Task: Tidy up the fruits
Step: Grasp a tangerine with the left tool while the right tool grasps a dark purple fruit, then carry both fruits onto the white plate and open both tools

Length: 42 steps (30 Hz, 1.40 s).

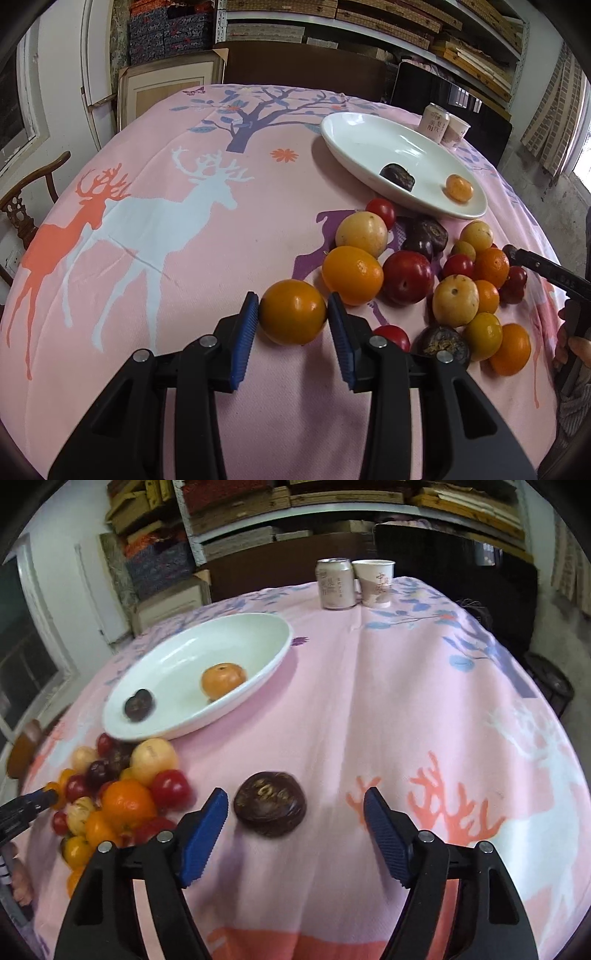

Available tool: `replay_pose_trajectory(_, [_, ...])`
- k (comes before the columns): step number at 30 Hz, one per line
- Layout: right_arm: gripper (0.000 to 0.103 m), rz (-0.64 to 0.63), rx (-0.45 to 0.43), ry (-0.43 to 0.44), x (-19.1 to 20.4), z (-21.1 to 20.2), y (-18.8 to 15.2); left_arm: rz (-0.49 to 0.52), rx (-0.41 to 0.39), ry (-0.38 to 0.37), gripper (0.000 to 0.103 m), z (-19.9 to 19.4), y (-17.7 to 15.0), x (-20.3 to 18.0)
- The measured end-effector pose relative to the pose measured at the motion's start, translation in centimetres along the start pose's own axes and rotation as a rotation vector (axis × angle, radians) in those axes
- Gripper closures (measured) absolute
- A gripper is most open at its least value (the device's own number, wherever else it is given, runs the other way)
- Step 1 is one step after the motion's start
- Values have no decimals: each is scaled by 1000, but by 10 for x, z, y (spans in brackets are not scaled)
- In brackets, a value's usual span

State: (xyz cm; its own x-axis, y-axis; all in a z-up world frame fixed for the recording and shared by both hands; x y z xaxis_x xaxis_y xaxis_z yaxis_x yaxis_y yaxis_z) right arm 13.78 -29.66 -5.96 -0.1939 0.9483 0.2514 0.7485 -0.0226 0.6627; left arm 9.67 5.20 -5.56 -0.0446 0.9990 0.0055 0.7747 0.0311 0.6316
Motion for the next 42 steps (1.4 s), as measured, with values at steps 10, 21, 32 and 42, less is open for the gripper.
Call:
replay_pose_trajectory(10, [35,-14,32,-35,4,14,2,32,20,9,63,4,-2,-6])
replay_pose_trajectory(21, [58,-104,63,-104,11,23,4,52,47,37,62,12,-4,-10])
replay_pose_trajectory(32, [60,-64,-26,-45,9,2,5,1,-17,11,65,1,4,0])
replay_pose_trajectory(42, [60,-99,-90,79,45,-9,58,73,-91,18,65,6,93,-32])
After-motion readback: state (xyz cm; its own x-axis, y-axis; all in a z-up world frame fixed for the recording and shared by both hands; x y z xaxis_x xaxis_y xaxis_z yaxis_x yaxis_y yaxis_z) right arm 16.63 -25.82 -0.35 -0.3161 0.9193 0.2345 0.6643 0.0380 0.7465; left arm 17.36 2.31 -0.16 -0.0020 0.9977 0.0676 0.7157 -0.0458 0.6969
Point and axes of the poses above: each gripper's, at about its wrist camera, not at the fingertips, and z roughly the way its jaws point, x to its left, y to its top, the point moved 4 cm from there along z, roughly the way its jaws point, and after that the axes turned 8 degrees about y, right-handed, at the moved point
